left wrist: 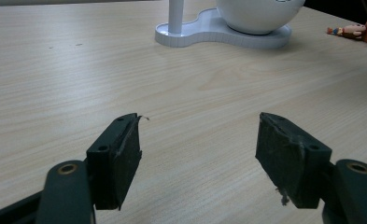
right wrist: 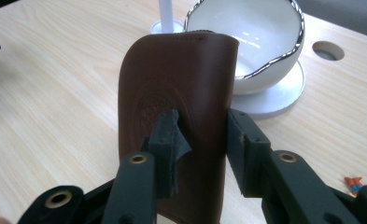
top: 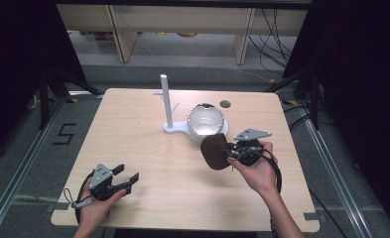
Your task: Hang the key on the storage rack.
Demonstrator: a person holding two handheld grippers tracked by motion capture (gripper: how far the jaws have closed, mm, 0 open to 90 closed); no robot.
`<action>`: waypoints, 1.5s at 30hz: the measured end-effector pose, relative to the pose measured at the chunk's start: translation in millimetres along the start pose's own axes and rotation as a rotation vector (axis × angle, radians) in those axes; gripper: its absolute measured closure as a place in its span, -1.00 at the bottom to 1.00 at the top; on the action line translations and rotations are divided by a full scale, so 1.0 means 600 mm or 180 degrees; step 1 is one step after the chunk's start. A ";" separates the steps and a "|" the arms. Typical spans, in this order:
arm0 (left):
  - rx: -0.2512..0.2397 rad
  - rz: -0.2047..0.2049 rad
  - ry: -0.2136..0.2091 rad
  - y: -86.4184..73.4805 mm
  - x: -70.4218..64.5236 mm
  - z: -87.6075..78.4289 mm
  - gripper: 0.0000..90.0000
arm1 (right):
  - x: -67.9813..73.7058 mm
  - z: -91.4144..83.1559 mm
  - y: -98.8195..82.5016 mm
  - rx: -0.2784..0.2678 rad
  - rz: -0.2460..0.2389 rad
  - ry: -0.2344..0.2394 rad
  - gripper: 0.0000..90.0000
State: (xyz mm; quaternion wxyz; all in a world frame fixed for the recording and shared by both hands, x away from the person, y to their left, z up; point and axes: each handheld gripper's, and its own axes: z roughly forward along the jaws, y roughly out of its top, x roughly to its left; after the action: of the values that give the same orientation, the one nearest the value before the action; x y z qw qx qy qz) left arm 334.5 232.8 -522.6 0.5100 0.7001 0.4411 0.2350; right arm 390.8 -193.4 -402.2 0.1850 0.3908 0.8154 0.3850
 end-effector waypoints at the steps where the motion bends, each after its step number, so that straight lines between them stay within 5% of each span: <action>1: 0.0001 -0.0001 0.0002 0.000 0.000 0.000 -0.34 | 0.005 -0.002 0.002 -0.0006 0.0144 -0.0006 0.47; 8: -0.0015 0.0002 -0.0010 0.000 0.000 0.001 -0.34 | -0.005 0.002 0.014 -0.0193 0.0038 0.0008 0.47; 10: -0.0015 0.0003 -0.0009 0.000 -0.001 0.001 -0.34 | -0.003 -0.001 0.018 -0.0217 0.0150 -0.0056 0.47; 32: -0.0003 -0.0001 0.0011 0.000 0.000 0.000 -0.34 | -0.019 0.011 0.065 -0.0525 0.0195 -0.0094 0.47; 33: -0.0001 -0.0001 0.0011 0.000 0.000 0.000 -0.34 | -0.023 0.014 0.068 -0.0593 0.0095 -0.0131 0.47; 36: 0.0000 0.0000 0.0010 0.000 0.000 0.000 -0.34 | -0.021 0.014 0.076 -0.0558 0.0210 -0.0099 0.47; 44: -0.0004 -0.0008 0.0010 0.000 0.000 0.000 -0.34 | -0.029 0.024 0.096 -0.0683 0.0175 -0.0171 0.46; 45: -0.0009 -0.0011 0.0009 0.000 0.000 0.000 -0.34 | -0.035 0.028 0.100 -0.0728 0.0062 -0.0143 0.46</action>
State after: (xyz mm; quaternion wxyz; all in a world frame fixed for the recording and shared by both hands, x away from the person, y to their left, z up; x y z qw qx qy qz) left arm 334.4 232.9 -522.6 0.5108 0.6982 0.4428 0.2357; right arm 443.4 -177.7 -366.7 0.2428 0.3836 0.7579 0.4685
